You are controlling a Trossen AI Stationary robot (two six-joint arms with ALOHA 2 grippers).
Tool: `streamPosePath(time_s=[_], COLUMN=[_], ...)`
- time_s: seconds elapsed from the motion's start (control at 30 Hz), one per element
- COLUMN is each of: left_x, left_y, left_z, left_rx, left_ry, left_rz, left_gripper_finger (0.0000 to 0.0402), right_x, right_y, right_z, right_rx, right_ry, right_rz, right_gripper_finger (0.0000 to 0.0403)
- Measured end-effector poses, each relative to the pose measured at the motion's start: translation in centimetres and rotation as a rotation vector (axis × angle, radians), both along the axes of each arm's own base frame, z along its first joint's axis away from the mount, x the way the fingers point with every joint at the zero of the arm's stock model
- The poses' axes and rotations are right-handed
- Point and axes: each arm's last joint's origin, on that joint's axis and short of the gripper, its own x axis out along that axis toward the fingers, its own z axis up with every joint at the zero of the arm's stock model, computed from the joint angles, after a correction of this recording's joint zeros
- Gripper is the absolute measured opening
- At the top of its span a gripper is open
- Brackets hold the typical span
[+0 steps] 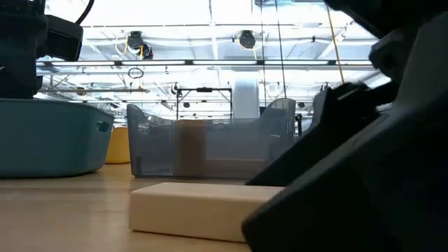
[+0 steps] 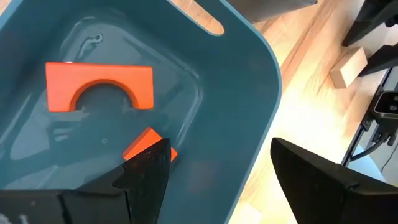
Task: Sort & place blocks by color
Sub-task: Put the brown block into the black bin
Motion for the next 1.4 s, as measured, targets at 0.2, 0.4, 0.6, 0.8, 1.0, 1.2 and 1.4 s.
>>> streamPosePath(time_s=[0.2, 0.4, 0.6, 0.8, 1.0, 1.2, 1.4], left_x=[0.0, 0.0, 0.0, 0.0, 0.4, 0.9, 1.5], left_y=[0.0, 0.0, 0.0, 0.0, -0.2, -0.5, -0.7], left_z=[0.0, 0.0, 0.0, 0.0, 0.3, 0.8, 1.3], left_rx=[0.004, 0.015, 0.015, 0.013, -0.007, -0.024, -0.01], left_ry=[-0.002, -0.007, -0.007, -0.01, -0.063, -0.133, -0.233], left_rz=[-0.003, -0.009, -0.008, -0.008, -0.017, -0.038, -0.054], left_gripper_finger=[0.0274, 0.0274, 0.0274, 0.0273, 0.0274, 0.0274, 0.0273], right_x=[0.2, 0.2, 0.3, 0.7, 0.5, 0.5, 1.1], right_y=[-0.3, -0.4, -0.4, -0.2, -1.8, -6.0, -11.0], right_z=[0.0, -0.1, 0.0, 3.1, 8.6, 12.2, 13.6], right_rx=[0.1, 0.13, 0.16, 0.189, 0.09, -0.058, -0.133], right_ry=[-0.001, -0.005, -0.012, -0.077, -0.103, -0.028, 0.079], right_rz=[-0.059, -0.09, -0.094, -0.019, -0.009, -0.108, -0.216], right_gripper_finger=[0.0247, 0.018, 0.0111, 0.0111, 0.0111, 0.0111, 0.0111])
